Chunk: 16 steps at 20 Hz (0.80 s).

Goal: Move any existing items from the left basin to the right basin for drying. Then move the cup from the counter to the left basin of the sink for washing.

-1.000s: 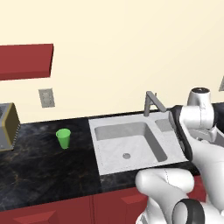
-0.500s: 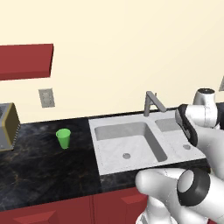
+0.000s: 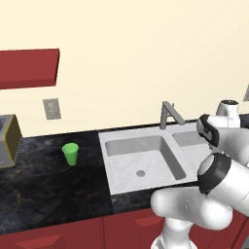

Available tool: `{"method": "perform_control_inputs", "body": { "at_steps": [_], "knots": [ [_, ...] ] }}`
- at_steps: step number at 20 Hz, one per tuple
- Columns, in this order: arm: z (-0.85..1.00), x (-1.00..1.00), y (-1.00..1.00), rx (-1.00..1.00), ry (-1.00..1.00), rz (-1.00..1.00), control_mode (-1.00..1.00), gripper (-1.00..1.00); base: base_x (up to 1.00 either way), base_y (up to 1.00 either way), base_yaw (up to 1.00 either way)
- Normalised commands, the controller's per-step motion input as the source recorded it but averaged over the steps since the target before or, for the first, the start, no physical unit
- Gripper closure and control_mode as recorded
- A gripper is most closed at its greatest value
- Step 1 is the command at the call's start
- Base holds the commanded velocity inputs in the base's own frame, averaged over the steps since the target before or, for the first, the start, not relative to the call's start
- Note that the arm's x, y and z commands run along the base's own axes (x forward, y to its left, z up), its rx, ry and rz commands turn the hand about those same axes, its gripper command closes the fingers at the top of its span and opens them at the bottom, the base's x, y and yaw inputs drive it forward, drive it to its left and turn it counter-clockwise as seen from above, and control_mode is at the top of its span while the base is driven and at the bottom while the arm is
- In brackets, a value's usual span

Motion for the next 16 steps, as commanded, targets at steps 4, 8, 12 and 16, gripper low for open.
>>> {"method": "perform_control_inputs", "body": {
  "at_steps": [4,8,12,16],
  "knots": [
    [-0.33,0.32,-0.14,0.04,0.06,0.00,-1.00,1.00,0.00,0.00,0.00],
    [-0.32,0.40,-0.09,0.04,0.05,0.00,-1.00,1.00,0.00,0.00,0.00],
    [-0.34,0.39,-0.07,0.03,0.02,0.00,-1.00,1.00,0.00,0.00,0.00],
    [-0.38,0.33,-0.06,0.03,0.00,0.00,-1.00,1.00,0.00,0.00,0.00]
  ]
}}
